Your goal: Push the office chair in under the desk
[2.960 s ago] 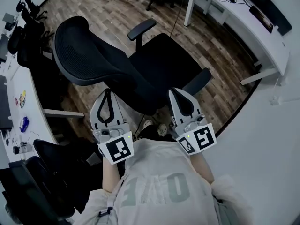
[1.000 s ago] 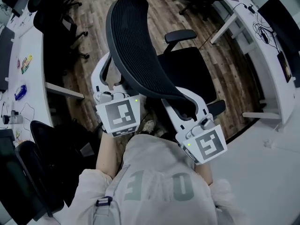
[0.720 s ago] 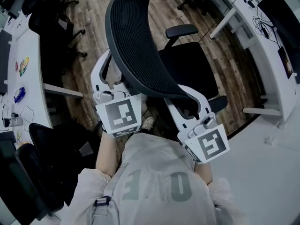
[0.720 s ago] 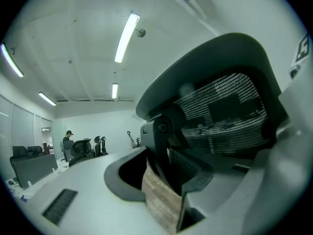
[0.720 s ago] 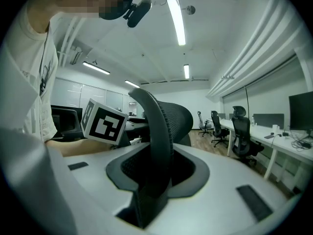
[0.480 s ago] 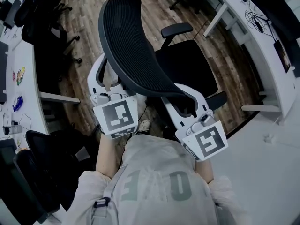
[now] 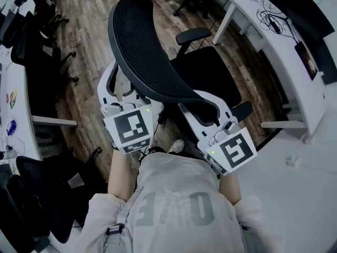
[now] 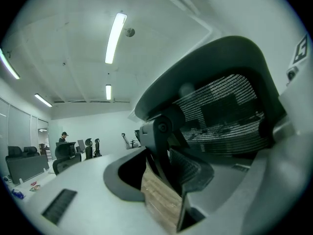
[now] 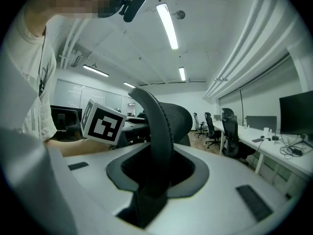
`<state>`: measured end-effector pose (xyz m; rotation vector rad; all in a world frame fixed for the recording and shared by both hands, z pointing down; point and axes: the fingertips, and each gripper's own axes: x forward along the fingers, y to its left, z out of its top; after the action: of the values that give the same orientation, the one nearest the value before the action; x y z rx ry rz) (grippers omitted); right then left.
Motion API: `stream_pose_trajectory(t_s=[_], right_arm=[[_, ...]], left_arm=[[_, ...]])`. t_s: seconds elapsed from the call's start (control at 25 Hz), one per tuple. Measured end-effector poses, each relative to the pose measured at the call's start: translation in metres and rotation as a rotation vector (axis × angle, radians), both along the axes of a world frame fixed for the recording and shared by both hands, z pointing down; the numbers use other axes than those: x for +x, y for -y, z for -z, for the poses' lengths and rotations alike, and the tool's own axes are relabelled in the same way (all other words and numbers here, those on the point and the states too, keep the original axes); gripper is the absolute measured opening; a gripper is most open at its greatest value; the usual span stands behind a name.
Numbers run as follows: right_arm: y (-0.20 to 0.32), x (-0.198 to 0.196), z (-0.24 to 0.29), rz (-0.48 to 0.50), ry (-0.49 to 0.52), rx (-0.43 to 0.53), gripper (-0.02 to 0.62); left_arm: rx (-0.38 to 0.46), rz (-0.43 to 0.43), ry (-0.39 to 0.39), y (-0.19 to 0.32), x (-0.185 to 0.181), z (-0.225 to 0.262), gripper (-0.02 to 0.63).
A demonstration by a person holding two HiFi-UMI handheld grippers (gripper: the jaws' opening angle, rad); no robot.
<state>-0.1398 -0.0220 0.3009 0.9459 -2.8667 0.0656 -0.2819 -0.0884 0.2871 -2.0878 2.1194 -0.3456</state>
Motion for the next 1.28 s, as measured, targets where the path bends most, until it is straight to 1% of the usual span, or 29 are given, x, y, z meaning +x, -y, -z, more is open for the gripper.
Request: stream_pose_trajectory(t_s=[0.16,0.32,0.48,0.68,0.92,1.08,1.28], right_arm=[[0.026,0.042,-0.001,-0.013,-0.030,0.016,0.104],[0.057,0.090,-0.001,-0.033,-0.054,0.029,0.104],[0.089,0.133,-0.003,-0.050,-0.047,0.034,0.104],[0.130,0.181,-0.003,-0.071,-0.042,0.046,0.104],[0.177,0.245,-0.008,-0.074,-0.030,0.042,0.104],[0.206,0.281,-0.007,-0.063,-0.018,0.040,0.103],[0.236,0.331,-0.008,-0.078,-0.024,0.043,0.103]], left_arm=[[0.006,-0.015,-0.007,0.024,0.042,-0.001,0.163],[0.013,-0.057,-0.019,0.055,0.090,0.000,0.169],[0.013,-0.099,-0.020,0.091,0.136,-0.001,0.172],[0.039,-0.128,-0.034,0.135,0.186,-0.002,0.172],[0.038,-0.136,-0.055,0.185,0.251,-0.007,0.169],[0.068,-0.135,-0.079,0.214,0.286,-0.005,0.164],[0.044,-0.142,-0.071,0.244,0.336,-0.006,0.164]])
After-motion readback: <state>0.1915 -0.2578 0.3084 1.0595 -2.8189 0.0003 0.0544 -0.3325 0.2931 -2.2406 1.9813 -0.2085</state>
